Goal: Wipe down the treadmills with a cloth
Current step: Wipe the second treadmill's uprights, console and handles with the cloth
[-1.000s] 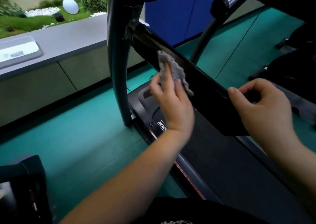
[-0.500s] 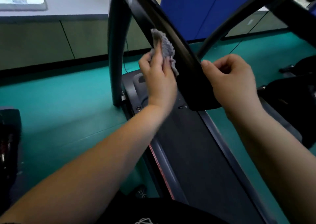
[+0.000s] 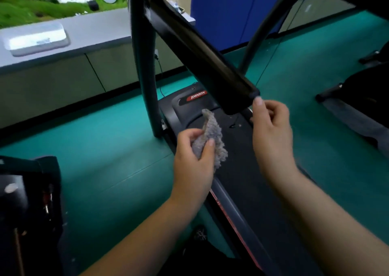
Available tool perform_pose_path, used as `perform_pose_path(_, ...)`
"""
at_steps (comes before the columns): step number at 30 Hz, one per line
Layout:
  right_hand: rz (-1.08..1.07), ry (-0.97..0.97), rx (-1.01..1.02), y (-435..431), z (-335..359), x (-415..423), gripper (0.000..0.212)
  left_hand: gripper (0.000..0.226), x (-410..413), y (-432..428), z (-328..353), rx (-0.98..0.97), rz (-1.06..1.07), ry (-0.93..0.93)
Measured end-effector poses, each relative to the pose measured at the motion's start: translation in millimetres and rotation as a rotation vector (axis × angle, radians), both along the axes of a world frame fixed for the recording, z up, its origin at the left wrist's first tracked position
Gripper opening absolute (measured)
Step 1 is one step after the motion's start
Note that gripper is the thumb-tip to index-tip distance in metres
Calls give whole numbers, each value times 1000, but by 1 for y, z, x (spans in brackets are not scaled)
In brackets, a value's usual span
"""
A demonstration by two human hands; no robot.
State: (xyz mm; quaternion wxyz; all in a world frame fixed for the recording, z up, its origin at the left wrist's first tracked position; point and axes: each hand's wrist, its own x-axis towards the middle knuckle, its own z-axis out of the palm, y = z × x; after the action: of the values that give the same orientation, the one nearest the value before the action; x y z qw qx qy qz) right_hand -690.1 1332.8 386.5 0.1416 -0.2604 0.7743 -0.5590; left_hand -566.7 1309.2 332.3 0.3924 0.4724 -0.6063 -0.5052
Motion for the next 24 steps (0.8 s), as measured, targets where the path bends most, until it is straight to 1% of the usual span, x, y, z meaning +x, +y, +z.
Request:
perform_pose_path(2, 4, -127, 34, 25, -14, 16, 6, 15, 6, 18, 2, 27, -66, -26)
perform_pose_path(3, 50, -202, 76, 34, -19, 23, 12, 16, 6, 26, 3, 35, -112, -31)
perform_pose_path(5, 176, -371, 145, 51, -22, 38, 27, 27, 6, 40, 7, 28, -241, -51)
perform_pose_path(7, 214, -532, 130, 61, -23, 45, 31, 36, 6, 45, 16, -32, -376, -111)
perform_pose_path(8, 193, -566, 99, 63, -24, 45, 30, 40, 6, 43, 21, -79, -412, -150)
perform_pose_path(9, 156, -546, 67, 63, -24, 42, 28, 42, 6, 38, 26, -129, -423, -195)
perform_pose_path(10, 110, -501, 21, 59, -26, 36, 25, 41, 6, 32, 34, -185, -400, -243)
perform_pose_path(12, 6, -397, -120, 43, -23, 27, 24, 34, 4, 14, 46, -251, -245, -292)
perform_pose_path(14, -28, -279, -319, 17, -13, 23, 34, 28, 2, -8, 56, -171, -20, -252)
perform_pose_path(16, -1, -133, -394, -5, -11, 27, 45, 31, -2, -25, 65, -54, 180, -196)
perform_pose_path(18, 43, -75, -383, -12, -26, 28, 49, 31, -10, -37, 74, -5, 316, -166)
perform_pose_path(20, 142, -137, -305, -10, -47, 18, 34, 30, -20, -45, 84, -20, 388, -169)
perform_pose_path(22, 260, -239, -159, -4, -61, -2, 12, 26, -29, -50, 91, -72, 407, -206)
perform_pose_path(24, 288, -271, -91, -7, -60, -29, 27, 21, -40, -52, 96, -137, 392, -287)
